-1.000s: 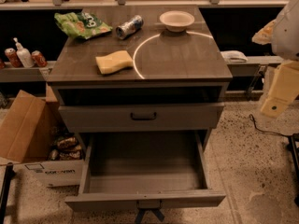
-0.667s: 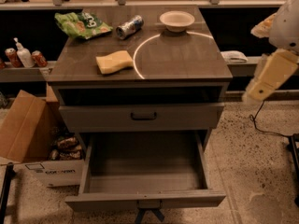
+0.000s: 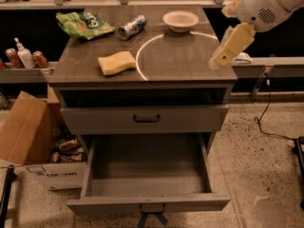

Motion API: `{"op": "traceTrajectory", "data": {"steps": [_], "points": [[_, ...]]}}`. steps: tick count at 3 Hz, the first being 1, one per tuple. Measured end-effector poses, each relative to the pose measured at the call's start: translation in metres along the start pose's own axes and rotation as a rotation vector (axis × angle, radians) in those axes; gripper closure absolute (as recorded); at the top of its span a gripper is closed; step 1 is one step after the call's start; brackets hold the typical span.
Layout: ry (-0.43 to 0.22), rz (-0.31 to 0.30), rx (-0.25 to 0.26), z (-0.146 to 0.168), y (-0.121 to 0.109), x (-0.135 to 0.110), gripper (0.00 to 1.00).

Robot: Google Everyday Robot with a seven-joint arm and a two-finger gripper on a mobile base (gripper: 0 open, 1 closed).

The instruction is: Place sponge into middle drawer

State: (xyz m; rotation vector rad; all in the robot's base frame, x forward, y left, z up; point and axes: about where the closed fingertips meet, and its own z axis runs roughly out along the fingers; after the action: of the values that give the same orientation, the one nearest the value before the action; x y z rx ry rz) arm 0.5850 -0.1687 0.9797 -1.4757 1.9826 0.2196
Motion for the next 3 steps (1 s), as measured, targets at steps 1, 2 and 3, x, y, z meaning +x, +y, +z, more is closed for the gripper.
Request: {"op": "traceTrajectory", "data": {"steps": [1,2,3], "points": [[-0.076,-0.043,-0.055,0.036,-0.017,-0.035,0.00],[-0.076,-0.043,-0.055,0.036,-0.017,-0.035,0.00],[-0.099,-0.030,-0.047,0.060,-0.026,-0.043,0.00]]}}
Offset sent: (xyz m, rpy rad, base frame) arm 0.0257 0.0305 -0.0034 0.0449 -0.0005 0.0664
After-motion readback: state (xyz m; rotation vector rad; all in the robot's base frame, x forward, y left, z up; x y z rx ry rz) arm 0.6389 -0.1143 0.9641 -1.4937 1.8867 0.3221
